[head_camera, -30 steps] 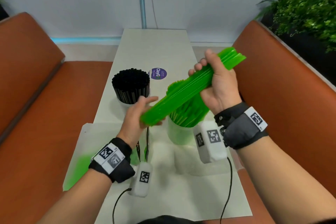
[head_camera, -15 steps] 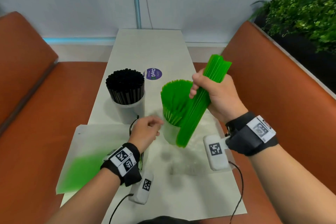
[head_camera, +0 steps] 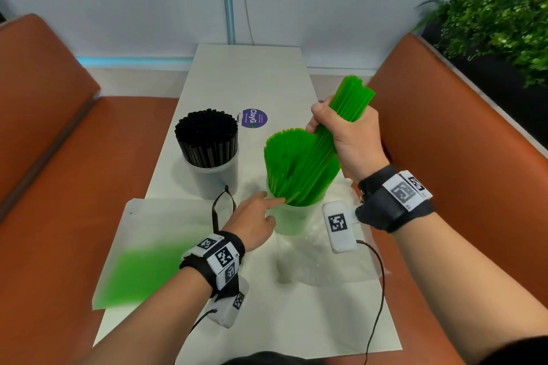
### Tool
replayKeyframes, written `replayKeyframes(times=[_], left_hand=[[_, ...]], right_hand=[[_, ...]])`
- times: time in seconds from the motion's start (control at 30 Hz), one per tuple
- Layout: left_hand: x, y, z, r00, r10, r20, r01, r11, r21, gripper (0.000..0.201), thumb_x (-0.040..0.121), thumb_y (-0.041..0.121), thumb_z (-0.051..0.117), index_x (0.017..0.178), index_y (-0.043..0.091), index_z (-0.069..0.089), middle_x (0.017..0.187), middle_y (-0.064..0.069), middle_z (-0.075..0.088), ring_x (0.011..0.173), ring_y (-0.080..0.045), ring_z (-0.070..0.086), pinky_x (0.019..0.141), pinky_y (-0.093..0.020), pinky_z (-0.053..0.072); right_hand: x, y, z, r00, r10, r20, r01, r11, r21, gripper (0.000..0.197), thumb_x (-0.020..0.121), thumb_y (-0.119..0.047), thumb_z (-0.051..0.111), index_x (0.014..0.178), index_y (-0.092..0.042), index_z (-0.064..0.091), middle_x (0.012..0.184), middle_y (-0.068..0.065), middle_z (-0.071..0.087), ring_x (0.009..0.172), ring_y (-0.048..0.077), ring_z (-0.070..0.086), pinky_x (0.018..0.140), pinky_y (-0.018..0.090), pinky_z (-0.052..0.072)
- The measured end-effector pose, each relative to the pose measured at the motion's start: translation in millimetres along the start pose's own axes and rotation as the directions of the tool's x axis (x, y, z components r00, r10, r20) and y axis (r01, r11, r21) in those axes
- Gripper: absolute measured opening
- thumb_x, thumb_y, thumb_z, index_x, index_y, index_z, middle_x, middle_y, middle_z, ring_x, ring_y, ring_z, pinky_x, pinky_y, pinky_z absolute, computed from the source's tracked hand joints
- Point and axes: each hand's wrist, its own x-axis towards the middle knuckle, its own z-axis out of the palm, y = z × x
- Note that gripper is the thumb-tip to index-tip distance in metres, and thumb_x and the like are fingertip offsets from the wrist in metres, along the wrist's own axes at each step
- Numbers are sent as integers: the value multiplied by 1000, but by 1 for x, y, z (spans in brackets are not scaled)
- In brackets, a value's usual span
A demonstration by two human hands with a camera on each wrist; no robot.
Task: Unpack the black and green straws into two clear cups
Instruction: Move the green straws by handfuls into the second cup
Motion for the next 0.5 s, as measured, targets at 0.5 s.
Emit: replayKeyframes(times=[0.5], left_hand=[[-1, -4, 5, 1000, -24, -19, 22, 997, -68, 56, 96, 13, 49, 143, 44, 47, 160, -3, 30, 139, -29, 41, 115, -41, 34]], right_hand=[[-14, 34, 3, 981, 190, 37, -99, 657, -748, 71, 64, -50, 82, 125, -28, 54, 127, -6, 56, 115, 12, 50, 103, 38, 42]])
